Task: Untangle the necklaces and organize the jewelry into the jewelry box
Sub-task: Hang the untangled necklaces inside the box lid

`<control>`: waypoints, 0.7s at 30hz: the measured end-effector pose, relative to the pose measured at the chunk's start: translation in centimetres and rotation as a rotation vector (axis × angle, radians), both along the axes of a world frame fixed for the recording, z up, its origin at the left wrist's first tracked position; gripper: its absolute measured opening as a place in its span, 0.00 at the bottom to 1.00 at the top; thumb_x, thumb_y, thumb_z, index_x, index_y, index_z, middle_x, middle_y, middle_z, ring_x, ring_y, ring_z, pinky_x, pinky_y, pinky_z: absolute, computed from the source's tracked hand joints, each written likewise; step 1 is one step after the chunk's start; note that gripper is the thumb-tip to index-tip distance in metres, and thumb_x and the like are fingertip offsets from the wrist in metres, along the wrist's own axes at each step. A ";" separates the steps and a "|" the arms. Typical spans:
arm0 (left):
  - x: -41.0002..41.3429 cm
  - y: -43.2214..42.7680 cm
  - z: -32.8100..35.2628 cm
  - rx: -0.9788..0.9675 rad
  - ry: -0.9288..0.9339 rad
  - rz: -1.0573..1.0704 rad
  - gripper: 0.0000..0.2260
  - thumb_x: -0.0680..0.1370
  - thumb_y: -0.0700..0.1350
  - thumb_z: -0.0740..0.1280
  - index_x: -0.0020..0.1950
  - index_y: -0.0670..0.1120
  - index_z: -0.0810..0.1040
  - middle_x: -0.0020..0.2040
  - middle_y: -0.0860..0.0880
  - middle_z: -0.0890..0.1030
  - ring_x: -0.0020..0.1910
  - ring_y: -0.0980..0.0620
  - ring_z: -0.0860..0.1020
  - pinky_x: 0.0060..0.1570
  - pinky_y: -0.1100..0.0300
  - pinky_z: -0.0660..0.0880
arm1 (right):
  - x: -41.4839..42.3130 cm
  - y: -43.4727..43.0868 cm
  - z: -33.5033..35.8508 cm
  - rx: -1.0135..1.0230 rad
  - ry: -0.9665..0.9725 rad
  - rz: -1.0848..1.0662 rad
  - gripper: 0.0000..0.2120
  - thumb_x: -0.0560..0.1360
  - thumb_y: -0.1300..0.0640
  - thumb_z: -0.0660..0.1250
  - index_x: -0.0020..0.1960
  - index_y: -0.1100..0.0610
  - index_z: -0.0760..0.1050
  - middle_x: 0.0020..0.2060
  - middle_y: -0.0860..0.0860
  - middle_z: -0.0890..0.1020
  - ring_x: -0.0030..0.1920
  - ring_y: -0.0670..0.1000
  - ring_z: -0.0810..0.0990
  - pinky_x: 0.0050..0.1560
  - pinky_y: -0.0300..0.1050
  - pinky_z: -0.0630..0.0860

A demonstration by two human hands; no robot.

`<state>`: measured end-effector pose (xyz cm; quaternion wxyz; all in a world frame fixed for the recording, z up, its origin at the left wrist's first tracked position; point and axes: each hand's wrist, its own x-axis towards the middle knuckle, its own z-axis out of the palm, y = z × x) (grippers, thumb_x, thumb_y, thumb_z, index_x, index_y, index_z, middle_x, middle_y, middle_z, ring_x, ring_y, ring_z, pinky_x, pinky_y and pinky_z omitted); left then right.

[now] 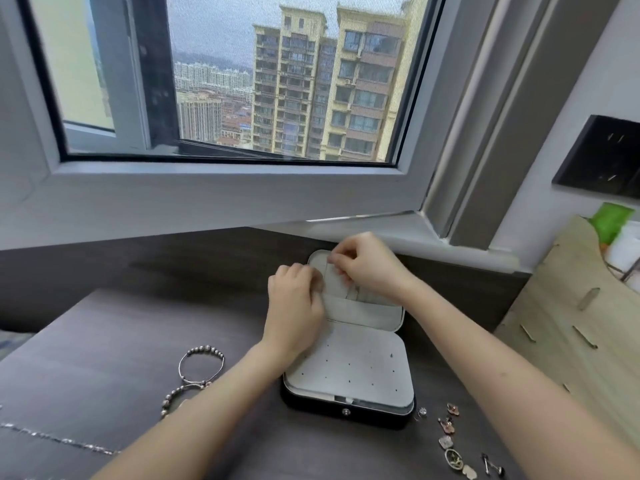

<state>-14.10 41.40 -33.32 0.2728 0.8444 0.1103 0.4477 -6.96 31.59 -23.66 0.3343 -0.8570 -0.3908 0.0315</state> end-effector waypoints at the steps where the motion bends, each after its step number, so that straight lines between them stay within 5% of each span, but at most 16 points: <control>1: 0.2 0.2 0.4 -0.020 -0.014 0.009 0.09 0.69 0.38 0.60 0.43 0.42 0.78 0.40 0.46 0.79 0.39 0.45 0.72 0.42 0.54 0.67 | 0.1 0.0 -0.2 -0.003 0.000 -0.001 0.09 0.77 0.61 0.63 0.46 0.64 0.80 0.30 0.51 0.78 0.31 0.48 0.76 0.43 0.48 0.77; 4: 1.2 0.6 1.6 0.017 0.003 0.011 0.11 0.73 0.45 0.63 0.50 0.42 0.81 0.44 0.45 0.80 0.42 0.45 0.74 0.44 0.56 0.66 | 0.2 -0.1 -0.3 -0.008 0.009 0.018 0.08 0.77 0.61 0.64 0.46 0.62 0.81 0.31 0.49 0.78 0.34 0.48 0.76 0.44 0.50 0.77; 8: 1.9 0.9 2.4 -0.022 0.059 0.011 0.09 0.76 0.48 0.66 0.48 0.45 0.83 0.44 0.48 0.83 0.44 0.45 0.75 0.46 0.53 0.68 | 0.4 -0.6 -0.2 0.044 0.053 0.016 0.06 0.76 0.62 0.65 0.47 0.61 0.80 0.34 0.56 0.82 0.34 0.51 0.78 0.44 0.52 0.79; 13: 2.0 0.9 2.7 -0.047 0.081 0.096 0.08 0.77 0.48 0.66 0.46 0.46 0.83 0.44 0.50 0.83 0.47 0.47 0.75 0.44 0.57 0.57 | 0.6 -1.9 -0.9 0.257 0.180 -0.102 0.08 0.73 0.65 0.68 0.51 0.62 0.76 0.36 0.59 0.82 0.33 0.51 0.79 0.42 0.46 0.79; 17: 2.3 0.6 2.8 0.048 0.100 0.186 0.09 0.77 0.48 0.66 0.43 0.45 0.83 0.41 0.48 0.83 0.45 0.45 0.74 0.42 0.57 0.54 | 1.2 -2.5 -2.7 0.266 -0.020 -0.264 0.03 0.71 0.62 0.69 0.42 0.55 0.81 0.34 0.52 0.83 0.38 0.50 0.82 0.47 0.47 0.79; 21: 2.7 0.1 3.1 0.161 0.155 0.276 0.13 0.71 0.46 0.67 0.28 0.43 0.78 0.27 0.46 0.79 0.30 0.43 0.74 0.37 0.56 0.59 | 0.6 -1.5 -4.0 0.262 -0.206 -0.396 0.06 0.73 0.58 0.67 0.46 0.58 0.82 0.38 0.52 0.84 0.43 0.50 0.81 0.47 0.41 0.74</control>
